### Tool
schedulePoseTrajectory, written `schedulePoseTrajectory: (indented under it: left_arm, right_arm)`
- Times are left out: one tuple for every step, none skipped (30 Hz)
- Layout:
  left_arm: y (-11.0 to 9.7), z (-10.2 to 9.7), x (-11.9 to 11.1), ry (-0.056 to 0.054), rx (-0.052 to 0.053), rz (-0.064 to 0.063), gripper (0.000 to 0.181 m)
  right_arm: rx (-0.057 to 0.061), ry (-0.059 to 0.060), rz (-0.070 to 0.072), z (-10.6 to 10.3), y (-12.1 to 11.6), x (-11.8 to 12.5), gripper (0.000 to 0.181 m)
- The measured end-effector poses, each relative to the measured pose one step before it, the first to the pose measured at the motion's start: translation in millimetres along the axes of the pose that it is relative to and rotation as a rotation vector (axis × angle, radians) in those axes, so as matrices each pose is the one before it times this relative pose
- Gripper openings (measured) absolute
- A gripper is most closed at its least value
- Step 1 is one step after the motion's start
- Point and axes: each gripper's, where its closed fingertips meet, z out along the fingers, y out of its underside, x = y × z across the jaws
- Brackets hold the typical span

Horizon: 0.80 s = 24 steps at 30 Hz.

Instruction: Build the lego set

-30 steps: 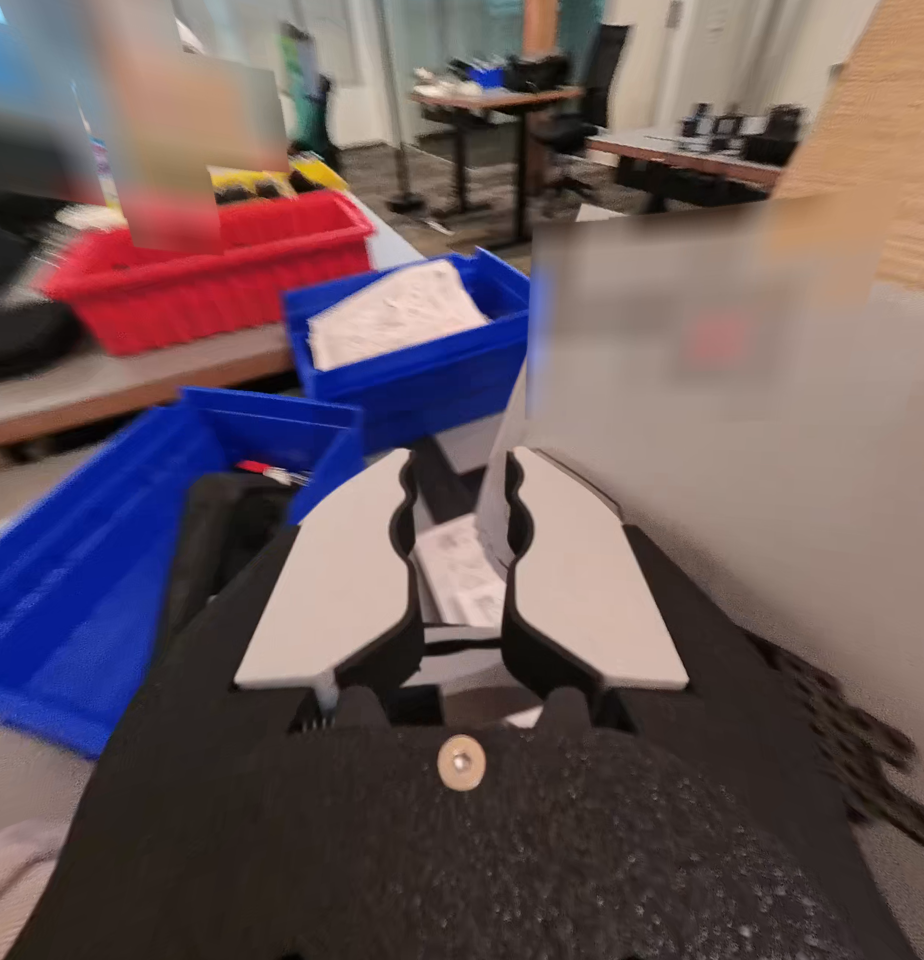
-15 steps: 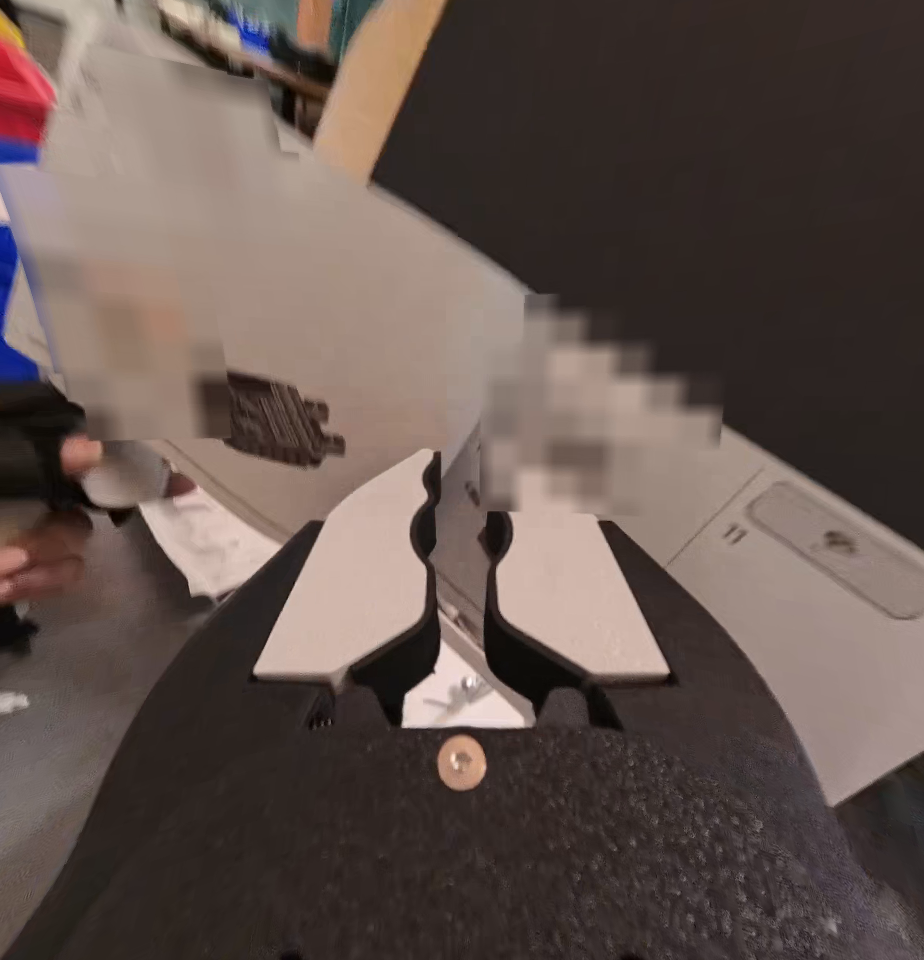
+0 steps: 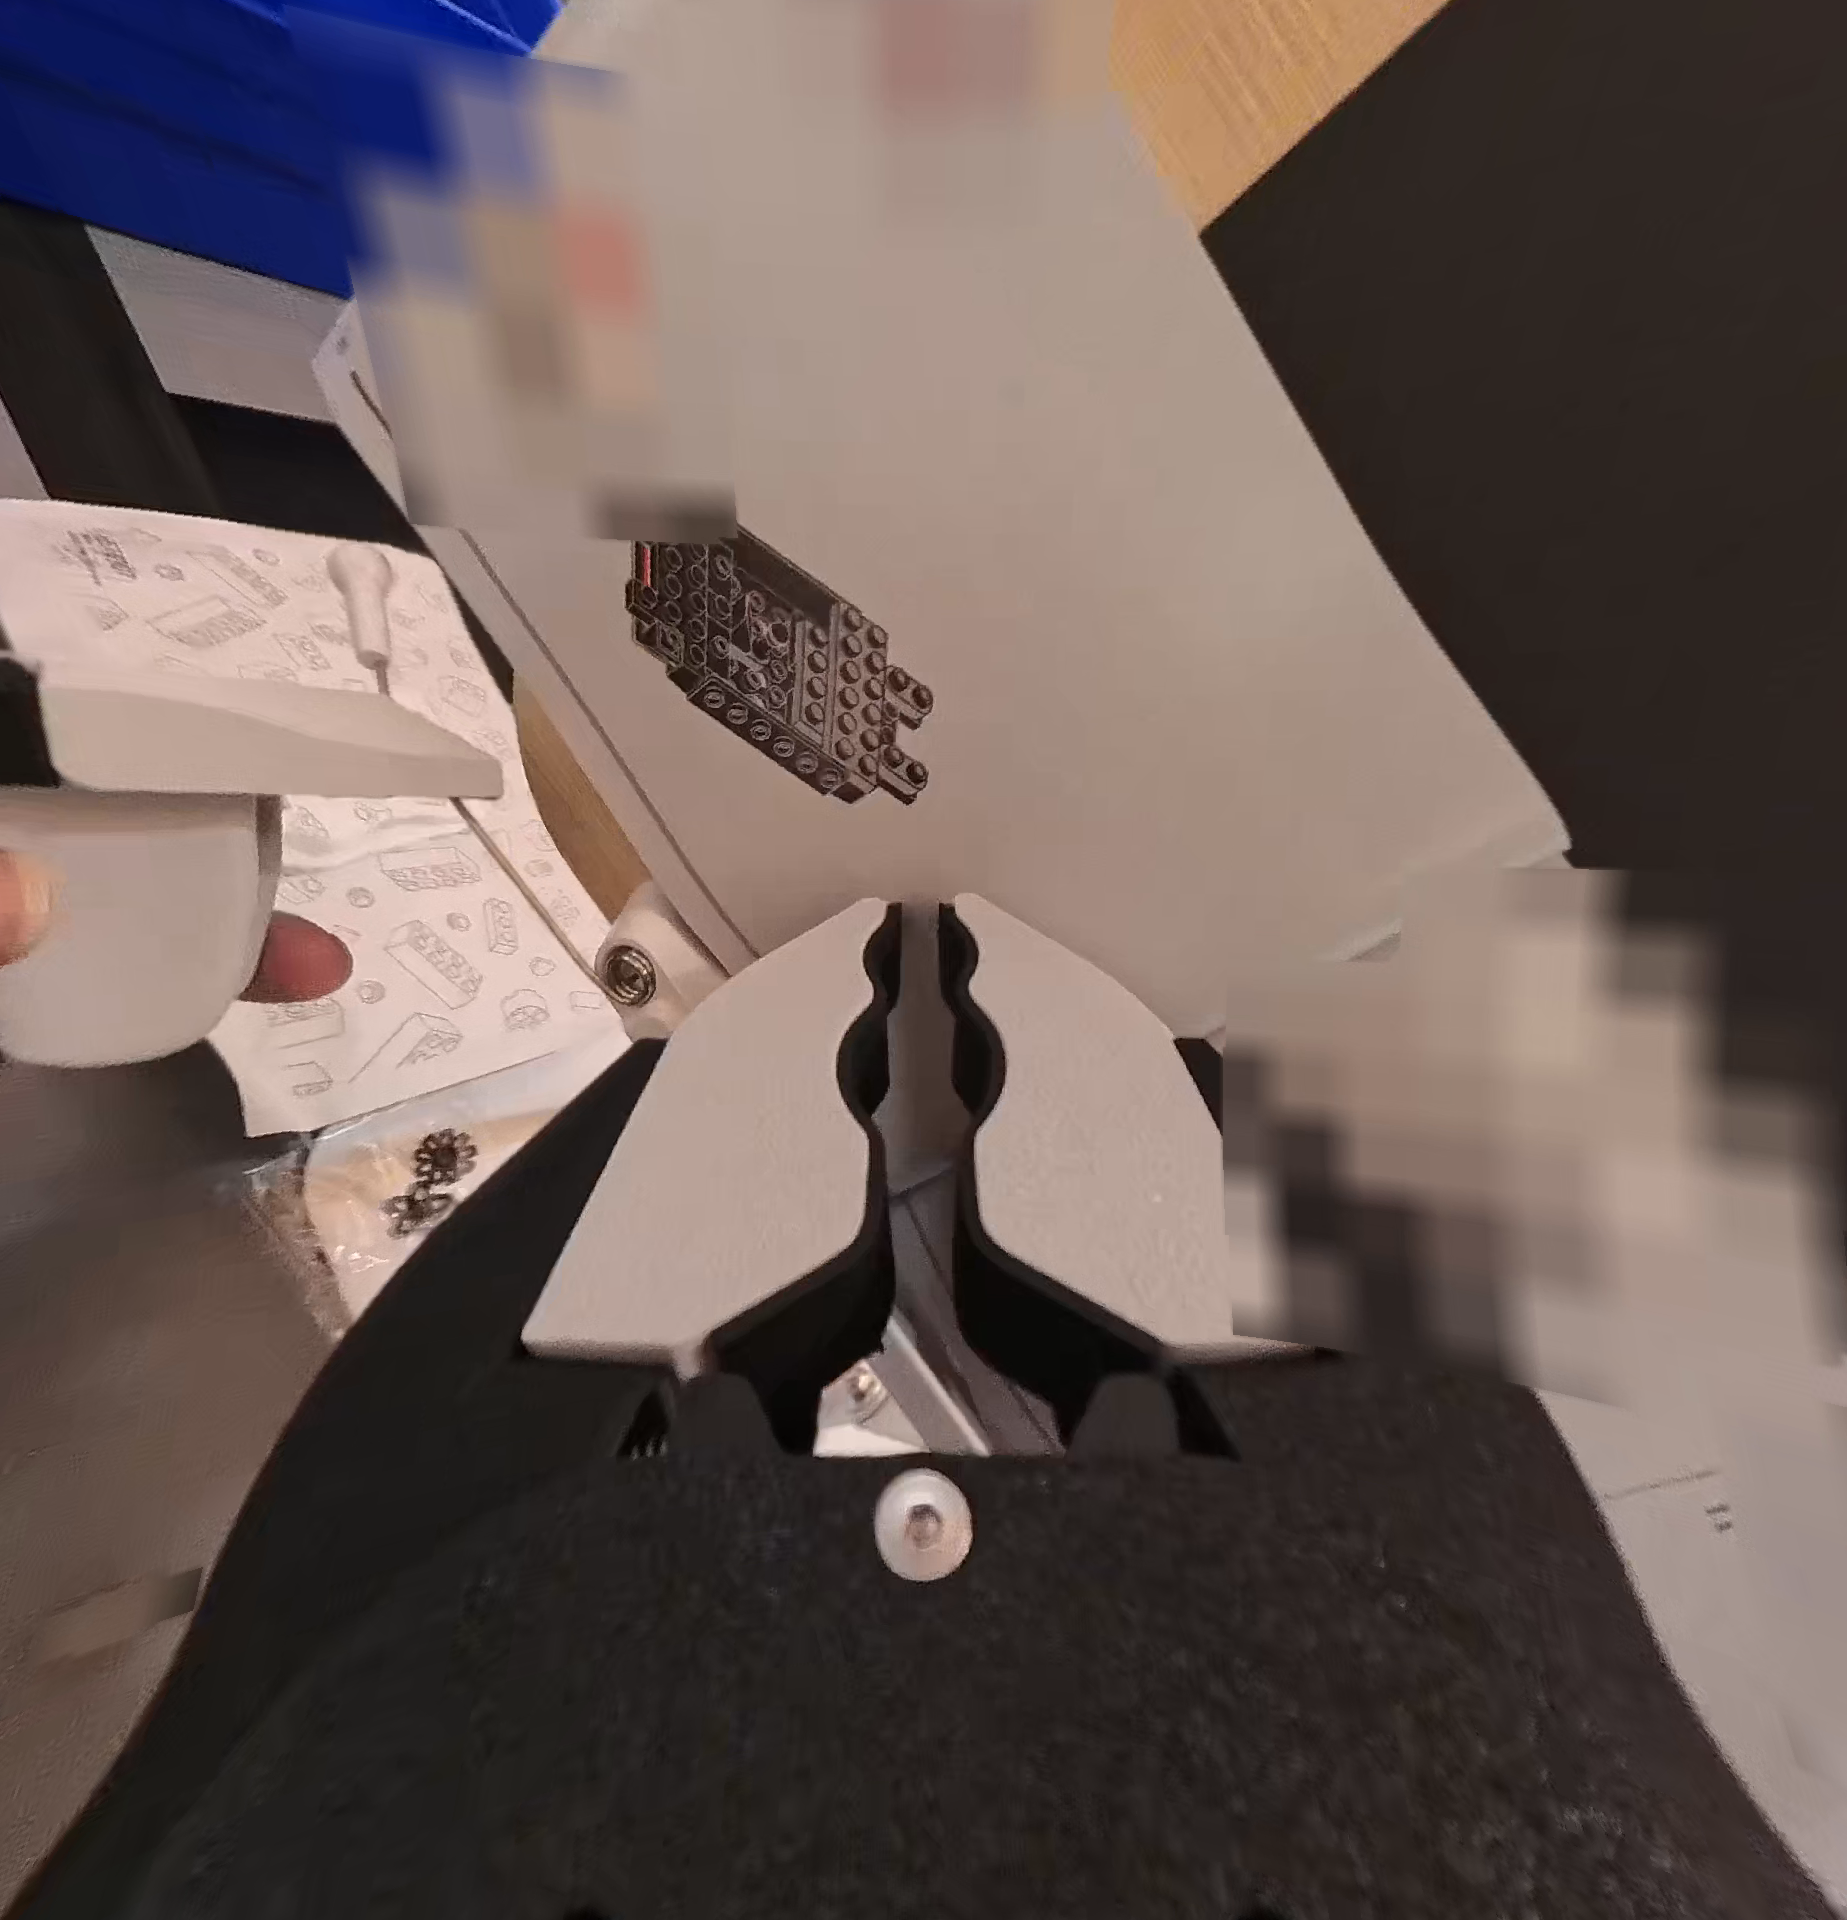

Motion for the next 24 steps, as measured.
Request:
schedulePoseTrajectory:
  left_arm:
    - [-1.04, -0.18, 2.93, 0.0009, 0.0057, 0.0288, 0.003]
    - [-1.26, 0.07, 3.47, -0.0056, -0.0009, 0.0454, 0.003]
    - [-1.47, 0.75, 3.44, -0.0107, -0.0075, 0.0594, 0.003]
    - [-1.93, 1.35, 3.38, -0.0153, -0.0115, 0.0673, 0.002]
    - [-1.73, 1.8, 2.8, -0.0194, -0.0185, 0.0741, 0.002]
    - [-2.11, 2.41, 3.2, -0.0144, -0.0197, 0.074, 0.002]
    - [-1.92, 2.91, 3.15, -0.011, -0.0211, 0.0715, 0.002]
    - [-1.91, 3.45, 3.38, -0.0045, -0.0233, 0.0658, 0.002]
    - [-2.04, 4.06, 4.21, 0.0035, -0.0277, 0.0638, 0.002]
    - [-1.64, 4.64, 4.27, 0.0025, -0.0335, 0.0743, 0.002]
    - [-1.25, 5.33, 5.09, 0.0056, -0.0377, 0.0795, 0.001]
    - [-0.63, 5.85, 5.63, 0.0093, -0.0419, 0.0793, 0.001]
    - [0.16, 6.36, 6.66, 0.0162, -0.0459, 0.0731, 0.001]
    - [1.27, 6.43, 6.1, 0.0144, -0.0504, 0.0692, 0.001]
    - [1.35, 5.26, 1.82, -0.0075, -0.0474, 0.0609, 0.001]
    - [0.72, 3.55, -0.42, -0.0059, -0.0326, 0.0487, 0.001]
    - [0.6, 2.48, 1.81, 0.0212, -0.0246, 0.0273, 0.001]
    - [0.69, 1.52, 1.61, 0.0194, -0.0151, 0.0341, 0.001]
    - [0.68, 1.11, 2.24, 0.0173, -0.0094, 0.0465, 0.001]
    - [0.29, 0.69, 2.46, 0.0146, -0.0055, 0.0439, 0.001]
    - [0.49, 0.57, 0.69, 0.0045, -0.0047, 0.0305, 0.001]
    - [0.11, 0.38, -0.54, 0.0032, -0.0044, 0.0061, 0.001]
    - [0.21, 0.37, -0.44, 0.0068, -0.0052, -0.0058, 0.001]
    - [0.1, 0.03, -0.67, 0.0034, -0.0057, -0.0015, 0.001]
  right_arm:
    - [-0.0095, -0.0094, 0.0235, -0.42, -0.12, 0.83, 0.004]
    - [-0.0064, -0.0072, 0.0184, 0.04, 0.2, 0.73, 0.003]
    - [-0.0043, -0.0015, 0.0156, 0.31, 0.19, 0.96, 0.001]
    - [-0.0033, -0.0053, 0.0116, 0.51, -0.15, 0.1, 0.001]
    - [-0.0011, -0.0015, 0.0068, 0.39, -0.01, 0.45, 0.001]
    - [0.0014, 0.0001, 0.0068, 0.31, 0.04, 0.64, 0.0]
    - [0.0031, -0.0056, 0.0096, -0.06, -0.04, 0.11, 0.0]
    - [0.0048, -0.0094, 0.0157, -0.22, -0.05, -0.13, 0.0]
    - [0.0076, -0.0128, 0.0192, -0.31, -0.11, -0.12, 0.0]
    - [0.0077, -0.0133, 0.0203, -0.15, -0.08, -0.16, 0.0]
    - [0.0063, -0.0138, 0.0197, -0.23, -0.25, -0.18, 0.0]
    - [0.0052, -0.0113, 0.0136, 0.0, -0.12, -0.12, 0.0]
    - [0.0058, -0.009, 0.007, -0.05, -0.13, -0.09, 0.0]
    - [0.0051, -0.0088, 0.0091, -0.3, 0.01, -0.07, 0.0]
    - [-0.0013, -0.006, 0.0109, -0.65, 1.05, 0.7, 0.0]
    - [0.0013, -0.0086, 0.0109, -1.29, 1.6, 0.68, 0.0]
    - [0.0006, -0.0109, 0.0165, -1.51, 2.34, 0.49, 0.0]
    - [0.0129, -0.0133, 0.0196, -2.08, 0.91, -0.11, 0.0]
    - [0.0084, -0.011, 0.0202, -2.39, 1.43, 0.04, 0.0]
    - [0.0066, -0.0095, 0.0162, -2.58, 1.44, -0.13, 0.0]
    - [0.0064, -0.0104, 0.0146, -2.25, 1.4, -0.59, 0.003]
    - [0.0014, -0.0115, 0.0133, -1.77, 2.03, -1.11, 0.007]
    - [-0.0005, -0.0084, 0.0079, -1.98, 2.1, -0.86, 0.009]
    - [0.0053, -0.0002, 0.0015, -2.76, 0.99, 0.15, 0.01]
